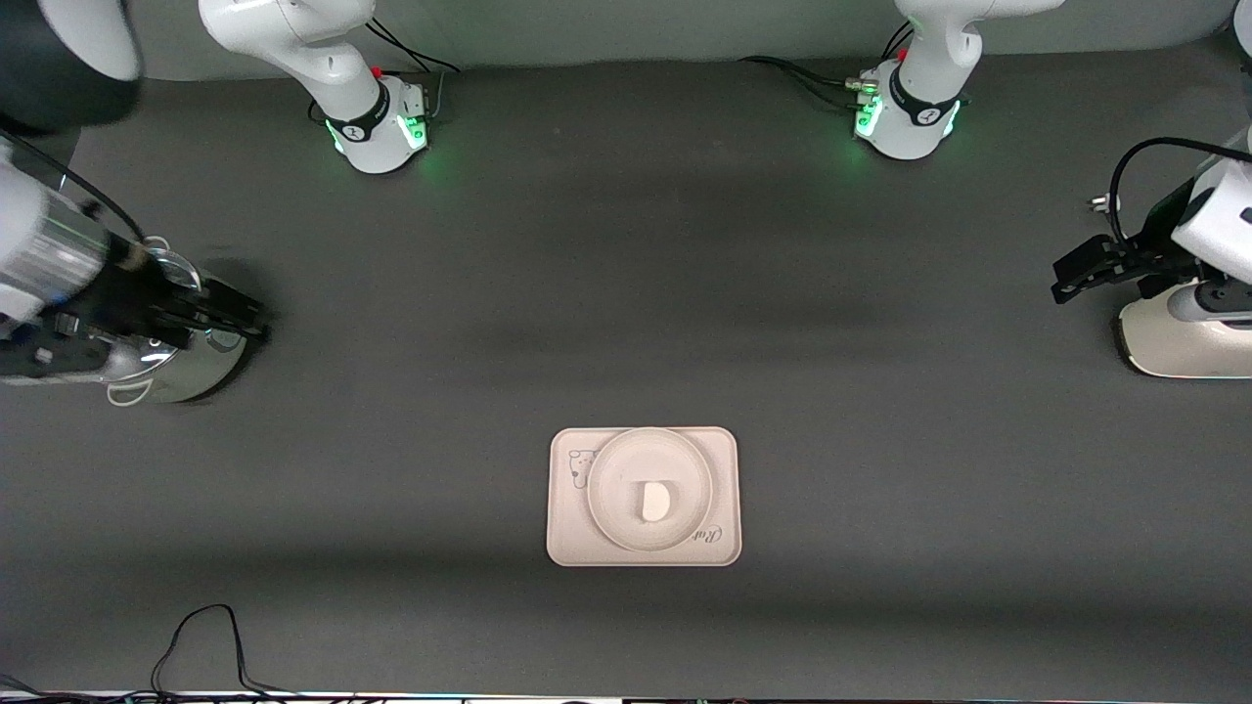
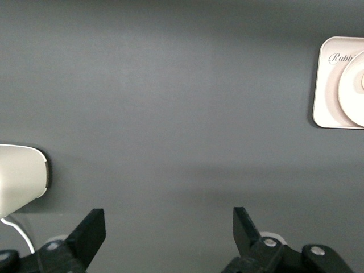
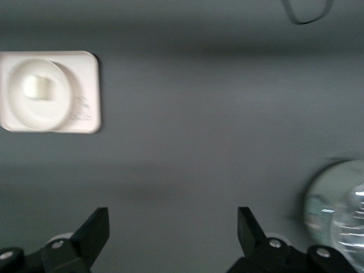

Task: Place bun in plate and plate on tray

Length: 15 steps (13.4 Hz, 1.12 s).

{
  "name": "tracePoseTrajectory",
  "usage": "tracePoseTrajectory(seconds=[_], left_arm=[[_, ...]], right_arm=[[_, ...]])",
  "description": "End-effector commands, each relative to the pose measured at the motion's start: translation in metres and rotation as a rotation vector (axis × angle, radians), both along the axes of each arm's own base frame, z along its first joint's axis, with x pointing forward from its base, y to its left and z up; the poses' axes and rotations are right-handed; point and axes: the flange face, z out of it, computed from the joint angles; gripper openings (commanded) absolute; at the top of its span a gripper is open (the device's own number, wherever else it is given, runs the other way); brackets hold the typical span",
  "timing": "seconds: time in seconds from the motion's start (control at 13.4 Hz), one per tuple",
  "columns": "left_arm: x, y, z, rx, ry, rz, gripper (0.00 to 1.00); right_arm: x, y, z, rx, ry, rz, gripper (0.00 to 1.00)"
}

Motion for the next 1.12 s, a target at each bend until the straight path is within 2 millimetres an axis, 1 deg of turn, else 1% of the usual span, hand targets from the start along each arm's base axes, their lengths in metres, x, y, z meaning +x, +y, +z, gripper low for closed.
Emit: tracePoseTrajectory(seconds=[0.0,0.07,0.37,0.45,0.6,0.67,0.75,1.05], left_arm=[[0.007,-0.005,-0.007,0.002,0.002,0.006,1.0],[0.009,-0.005,-0.009,0.002,0.007,0.007,1.0],[0.01,-0.008,-0.013,0.03,0.012,-0.008,1.0],[0.011,-0.007,-0.012,0.041,0.002,-0.009,1.0],[0.01,-0.008,-0.008,0.041,-0.01,-0.009,1.0],[0.01,-0.01,-0.007,0.037,-0.012,-0.007,1.0],[0.01,-0.016,-0.006,0.031,-0.014,-0.001,1.0],[0.01,-0.014,-0.012,0.025,0.004,0.012,1.0]], right_arm=[[-0.016,-0.043,-0.01,-0.031,0.016,0.037,1.0],[-0.018,-0.052,-0.013,-0.034,0.017,0.024,1.0],[-0.014,-0.071,-0.015,-0.06,-0.003,-0.006,1.0],[-0.014,-0.073,-0.019,-0.06,0.0,-0.009,1.0],[-0.015,-0.076,-0.019,-0.07,0.002,-0.013,1.0],[-0.015,-0.077,-0.018,-0.075,-0.001,-0.013,1.0],[-0.016,-0.077,-0.016,-0.075,-0.004,-0.015,1.0],[-0.017,-0.078,-0.016,-0.075,-0.002,-0.019,1.0]])
